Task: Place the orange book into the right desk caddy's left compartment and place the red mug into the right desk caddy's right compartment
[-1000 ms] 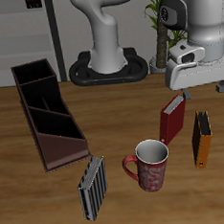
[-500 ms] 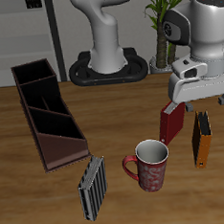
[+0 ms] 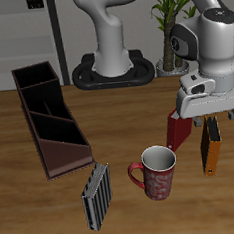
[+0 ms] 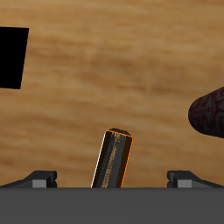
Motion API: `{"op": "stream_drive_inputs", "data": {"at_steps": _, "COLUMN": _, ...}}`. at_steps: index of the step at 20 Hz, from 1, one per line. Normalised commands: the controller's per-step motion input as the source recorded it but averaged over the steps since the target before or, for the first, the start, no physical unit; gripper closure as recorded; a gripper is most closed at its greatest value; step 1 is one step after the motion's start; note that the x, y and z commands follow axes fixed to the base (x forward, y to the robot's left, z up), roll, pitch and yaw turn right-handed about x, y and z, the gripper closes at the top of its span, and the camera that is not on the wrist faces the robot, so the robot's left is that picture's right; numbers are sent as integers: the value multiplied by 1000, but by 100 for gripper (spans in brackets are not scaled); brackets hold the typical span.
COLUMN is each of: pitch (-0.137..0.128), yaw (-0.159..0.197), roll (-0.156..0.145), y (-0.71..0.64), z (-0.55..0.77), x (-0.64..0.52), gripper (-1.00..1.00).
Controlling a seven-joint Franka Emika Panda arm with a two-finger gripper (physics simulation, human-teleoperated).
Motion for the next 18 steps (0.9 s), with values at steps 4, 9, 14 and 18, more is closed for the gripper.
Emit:
{"op": "stream_drive_inputs", "data": {"at_steps": 4, "pitch": 1, "yaw": 14, "roll": 7, "y": 50, "z": -161, "x": -37, "gripper": -100}}
{"op": "stream_drive_inputs", "data": {"at_steps": 9, "pitch": 14, "yaw": -6, "roll": 5, "y": 19, "z": -225, "x": -8, "gripper": -100}}
{"op": "stream_drive_inputs", "data": {"at_steps": 14, "pitch": 10, "yaw": -9, "roll": 1, "y": 2, "z": -109, "x": -7, "gripper": -100}}
{"op": "stream_drive_inputs", "data": {"at_steps": 18, "pitch": 17, "yaw": -6, "roll": 9, "y": 55, "z": -130, "x": 22, "gripper": -100}}
